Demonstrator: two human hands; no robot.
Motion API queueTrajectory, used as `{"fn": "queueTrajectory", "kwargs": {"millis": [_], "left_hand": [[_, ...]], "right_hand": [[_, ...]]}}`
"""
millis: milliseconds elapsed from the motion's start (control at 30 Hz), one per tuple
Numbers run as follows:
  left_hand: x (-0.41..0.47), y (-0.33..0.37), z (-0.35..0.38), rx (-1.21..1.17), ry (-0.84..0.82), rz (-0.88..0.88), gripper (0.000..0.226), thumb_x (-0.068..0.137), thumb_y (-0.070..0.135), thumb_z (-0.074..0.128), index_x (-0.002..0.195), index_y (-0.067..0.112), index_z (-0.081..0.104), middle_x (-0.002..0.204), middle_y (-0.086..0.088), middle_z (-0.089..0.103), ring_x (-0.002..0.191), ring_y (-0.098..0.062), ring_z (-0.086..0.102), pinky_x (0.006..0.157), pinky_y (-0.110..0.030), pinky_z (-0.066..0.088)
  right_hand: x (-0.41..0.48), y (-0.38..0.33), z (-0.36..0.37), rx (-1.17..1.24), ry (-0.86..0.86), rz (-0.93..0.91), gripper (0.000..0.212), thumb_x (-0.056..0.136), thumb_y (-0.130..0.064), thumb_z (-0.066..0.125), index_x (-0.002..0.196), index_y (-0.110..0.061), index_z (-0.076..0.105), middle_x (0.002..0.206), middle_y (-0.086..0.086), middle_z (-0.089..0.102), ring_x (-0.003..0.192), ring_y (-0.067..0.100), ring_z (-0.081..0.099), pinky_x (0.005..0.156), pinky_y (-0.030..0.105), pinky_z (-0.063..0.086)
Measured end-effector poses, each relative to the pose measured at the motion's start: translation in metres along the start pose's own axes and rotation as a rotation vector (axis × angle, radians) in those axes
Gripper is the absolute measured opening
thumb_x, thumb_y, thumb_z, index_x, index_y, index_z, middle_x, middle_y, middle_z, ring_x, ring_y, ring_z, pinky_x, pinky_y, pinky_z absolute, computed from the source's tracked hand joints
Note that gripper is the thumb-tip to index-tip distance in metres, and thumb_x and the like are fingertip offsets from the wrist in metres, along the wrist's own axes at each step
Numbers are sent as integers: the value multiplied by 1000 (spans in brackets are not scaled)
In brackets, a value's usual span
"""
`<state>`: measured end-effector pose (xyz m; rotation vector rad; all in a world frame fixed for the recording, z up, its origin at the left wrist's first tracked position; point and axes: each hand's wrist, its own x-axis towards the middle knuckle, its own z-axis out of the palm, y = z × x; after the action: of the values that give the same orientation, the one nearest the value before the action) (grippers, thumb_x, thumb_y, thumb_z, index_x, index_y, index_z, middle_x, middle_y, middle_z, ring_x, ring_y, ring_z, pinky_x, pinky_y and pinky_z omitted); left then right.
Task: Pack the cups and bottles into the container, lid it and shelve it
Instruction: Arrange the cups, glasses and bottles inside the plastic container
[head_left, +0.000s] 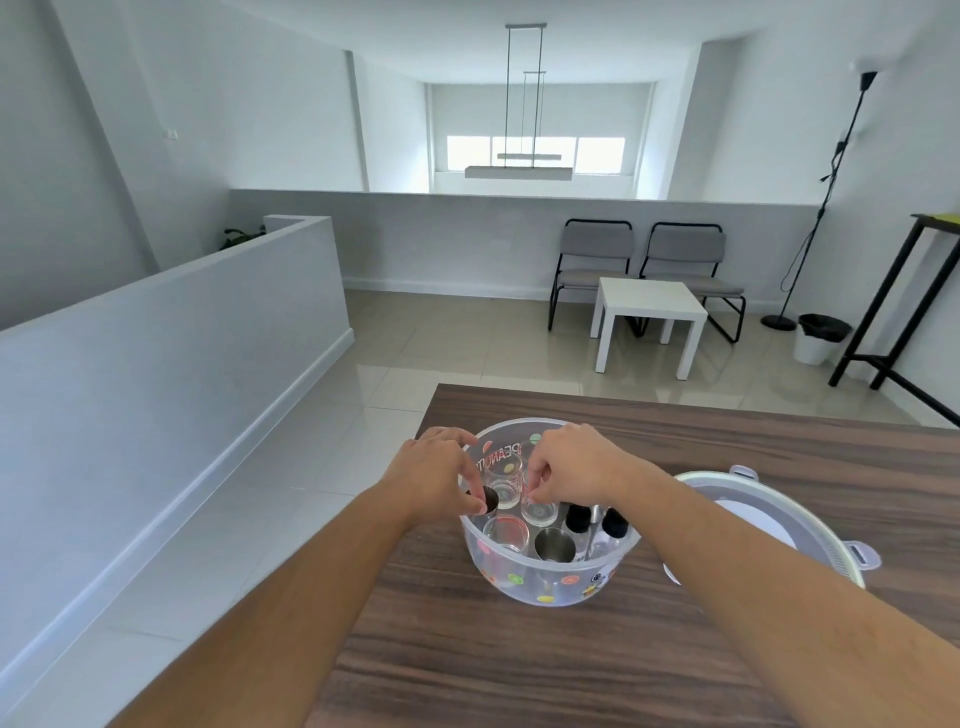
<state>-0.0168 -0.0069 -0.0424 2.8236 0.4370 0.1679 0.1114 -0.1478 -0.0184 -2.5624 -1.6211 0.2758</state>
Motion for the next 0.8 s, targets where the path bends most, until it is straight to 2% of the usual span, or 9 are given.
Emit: {"fn": "queueTrajectory", "kwargs": {"millis": [100,167,267,333,433,600,700,800], "left_hand": [[2,2,-4,27,-14,-2,9,70,39,74,78,34,73,141,9,44,129,-13,32,103,-44,29],[3,2,-5,47,-13,6,9,70,39,74,78,33,74,141,9,44,129,-14,32,103,-44,30],[1,0,-7,38,-5,-3,11,71,41,73,79,32,74,139,9,45,128,-13,33,103,-43,31],[-1,-1,-7,24,8,-21,13,72,42,73,78,31,74,137,9,47,127,-13,34,103,-43,32],[-3,-3,-7,5,31,-38,11,72,40,73,79,31,73,136,9,48,127,-12,34,102,-43,30],[-5,2,-3,-22,83,-17,15,70,40,74,84,35,71,138,9,46,130,-12,31,104,-42,28],[-5,6,-1,2,83,-12,17,69,43,74,83,33,72,141,9,43,135,-13,26,106,-42,25],[-5,9,3,59,30,-36,24,69,46,74,88,30,73,148,7,36,141,-14,17,111,-44,19]], "right_hand": [[2,-7,2,111,-59,-30,12,74,-36,72,77,-25,75,72,-13,70,73,6,60,72,29,48],[4,-11,3,147,-26,-55,6,75,-32,71,78,-27,75,62,-15,61,66,5,55,67,27,45],[7,-15,4,100,42,-124,13,78,-19,67,82,-31,72,70,-8,63,73,10,56,72,29,46],[8,-17,7,45,35,-159,21,79,-15,64,86,-33,73,74,-9,61,75,9,53,70,27,40],[9,-19,12,-20,59,-192,17,80,-20,66,87,-33,74,71,-16,50,74,4,46,71,25,32],[5,-12,12,-60,59,-206,11,80,-22,69,86,-29,76,65,-19,41,75,4,44,79,29,39],[5,-4,8,-65,54,-190,12,78,-21,69,84,-29,76,65,-19,42,77,4,46,80,30,40],[4,1,6,-89,25,-167,13,77,-20,68,82,-29,75,66,-18,46,74,4,48,75,26,36]]}}
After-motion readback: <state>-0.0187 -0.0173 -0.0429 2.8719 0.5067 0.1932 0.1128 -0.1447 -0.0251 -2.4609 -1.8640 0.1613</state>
